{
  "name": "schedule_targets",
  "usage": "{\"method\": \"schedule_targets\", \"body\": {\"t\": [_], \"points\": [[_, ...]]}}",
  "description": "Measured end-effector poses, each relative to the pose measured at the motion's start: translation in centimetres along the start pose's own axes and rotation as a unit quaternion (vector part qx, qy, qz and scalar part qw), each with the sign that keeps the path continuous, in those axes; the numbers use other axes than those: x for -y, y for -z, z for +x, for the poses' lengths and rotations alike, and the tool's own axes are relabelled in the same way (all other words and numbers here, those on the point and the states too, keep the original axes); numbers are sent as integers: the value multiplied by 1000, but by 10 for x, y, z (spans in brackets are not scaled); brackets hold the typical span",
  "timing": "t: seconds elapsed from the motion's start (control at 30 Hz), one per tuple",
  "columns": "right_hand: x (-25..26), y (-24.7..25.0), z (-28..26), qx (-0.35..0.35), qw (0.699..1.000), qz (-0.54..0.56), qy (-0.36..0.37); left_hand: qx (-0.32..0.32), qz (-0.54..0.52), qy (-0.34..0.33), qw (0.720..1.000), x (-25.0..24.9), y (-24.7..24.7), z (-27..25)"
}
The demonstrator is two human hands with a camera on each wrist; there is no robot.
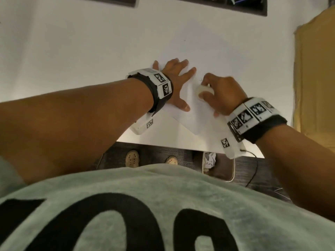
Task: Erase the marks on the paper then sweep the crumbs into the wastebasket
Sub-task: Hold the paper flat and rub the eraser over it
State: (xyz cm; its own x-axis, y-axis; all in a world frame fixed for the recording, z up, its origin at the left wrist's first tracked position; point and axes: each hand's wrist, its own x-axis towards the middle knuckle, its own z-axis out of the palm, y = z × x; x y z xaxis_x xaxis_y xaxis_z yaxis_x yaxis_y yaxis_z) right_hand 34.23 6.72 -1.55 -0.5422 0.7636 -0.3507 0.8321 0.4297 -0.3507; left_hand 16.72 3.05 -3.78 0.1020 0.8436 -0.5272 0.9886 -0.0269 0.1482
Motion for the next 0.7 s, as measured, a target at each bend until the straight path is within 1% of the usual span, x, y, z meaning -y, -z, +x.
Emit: {"method": "schedule_targets", "body": {"t": [0.07, 0.2, 0.3, 0.37, 0.5, 0.63, 0.7], "points": [[1, 1, -5, 17, 1000, -1, 2, -4, 0, -1, 1000, 1, 0, 1], [9, 10, 16, -9, 1000, -1, 1, -3, -8, 0, 1000, 0, 0, 1], [3, 2, -3, 14, 1000, 16, 1, -2, -2, 2, 1000, 0, -1, 1], [3, 0, -3, 27, 1000, 15, 2, -3, -1, 3, 1000, 1, 0, 2], [11, 8, 16, -10, 1000, 21, -3, -3, -3, 5, 1000, 0, -1, 2], [10, 0, -1, 21, 999, 26, 1, -6, -3, 3, 1000, 1, -1, 2], [13, 1, 9, 1, 1000, 23, -5, -5, -5, 1, 1000, 1, 0, 2]]}}
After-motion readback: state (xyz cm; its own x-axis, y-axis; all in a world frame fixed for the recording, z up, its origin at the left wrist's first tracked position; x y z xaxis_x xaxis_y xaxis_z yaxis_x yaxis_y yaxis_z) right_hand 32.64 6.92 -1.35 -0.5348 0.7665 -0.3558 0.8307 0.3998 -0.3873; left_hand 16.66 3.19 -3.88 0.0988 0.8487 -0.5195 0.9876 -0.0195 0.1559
